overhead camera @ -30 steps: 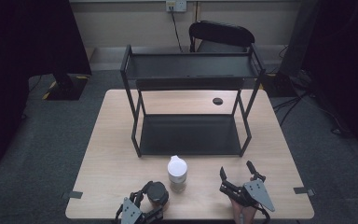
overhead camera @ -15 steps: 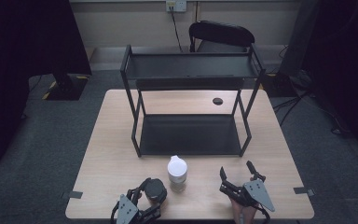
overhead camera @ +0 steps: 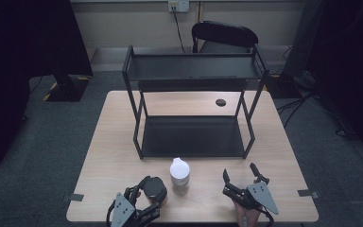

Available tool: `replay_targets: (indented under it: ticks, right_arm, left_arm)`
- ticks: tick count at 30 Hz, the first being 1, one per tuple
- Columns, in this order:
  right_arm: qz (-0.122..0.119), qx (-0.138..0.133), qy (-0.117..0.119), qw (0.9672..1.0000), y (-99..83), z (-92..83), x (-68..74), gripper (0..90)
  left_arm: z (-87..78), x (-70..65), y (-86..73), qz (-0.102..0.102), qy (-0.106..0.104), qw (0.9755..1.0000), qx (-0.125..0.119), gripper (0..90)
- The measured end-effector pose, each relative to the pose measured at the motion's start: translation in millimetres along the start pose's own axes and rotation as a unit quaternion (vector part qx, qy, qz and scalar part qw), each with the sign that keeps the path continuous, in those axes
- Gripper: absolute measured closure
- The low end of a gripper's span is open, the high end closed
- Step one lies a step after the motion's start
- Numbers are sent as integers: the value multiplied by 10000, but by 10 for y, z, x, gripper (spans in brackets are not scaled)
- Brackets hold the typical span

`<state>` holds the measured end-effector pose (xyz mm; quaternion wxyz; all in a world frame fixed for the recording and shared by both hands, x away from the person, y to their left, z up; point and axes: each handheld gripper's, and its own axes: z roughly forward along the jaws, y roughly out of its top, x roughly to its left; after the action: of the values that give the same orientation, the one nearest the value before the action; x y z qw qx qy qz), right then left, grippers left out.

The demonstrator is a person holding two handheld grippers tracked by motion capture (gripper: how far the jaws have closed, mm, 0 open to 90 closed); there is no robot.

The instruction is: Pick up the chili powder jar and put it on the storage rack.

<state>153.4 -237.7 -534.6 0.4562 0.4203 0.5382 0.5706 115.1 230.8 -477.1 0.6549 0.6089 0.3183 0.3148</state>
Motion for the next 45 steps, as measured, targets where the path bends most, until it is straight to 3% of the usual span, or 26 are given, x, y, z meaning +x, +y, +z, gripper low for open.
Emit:
replay_targets:
  ticks: [4, 8, 10, 16, 28, 34, 45]
  right_arm:
    - [0, 0, 0, 10000, 0, 0, 0, 28]
    - [-2, -1, 3, 10000, 0, 0, -1, 28]
    - [-3, -1, 8, 10000, 0, 0, -3, 28]
    - [-1, -1, 9, 10000, 0, -1, -3, 27]
    - [0, 0, 13, 10000, 0, 0, -5, 28]
    - [-1, 0, 12, 10000, 0, -1, -4, 27]
    - [-2, 0, 10, 10000, 0, 0, -3, 27]
  left_arm:
    - [8, 36, 70, -30, -31, 10000, -54, 352]
    - [39, 62, 189, 78, -30, 9999, -88, 352]
    - [67, 86, 278, 44, -31, 9999, -94, 352]
    - [164, 156, 521, 214, -79, 9994, -253, 352]
    - [449, 369, 877, 264, -143, 9989, -351, 352]
    - [531, 383, 1030, 421, -144, 9983, -388, 352]
    - [793, 481, 1376, 432, -312, 9971, -538, 352]
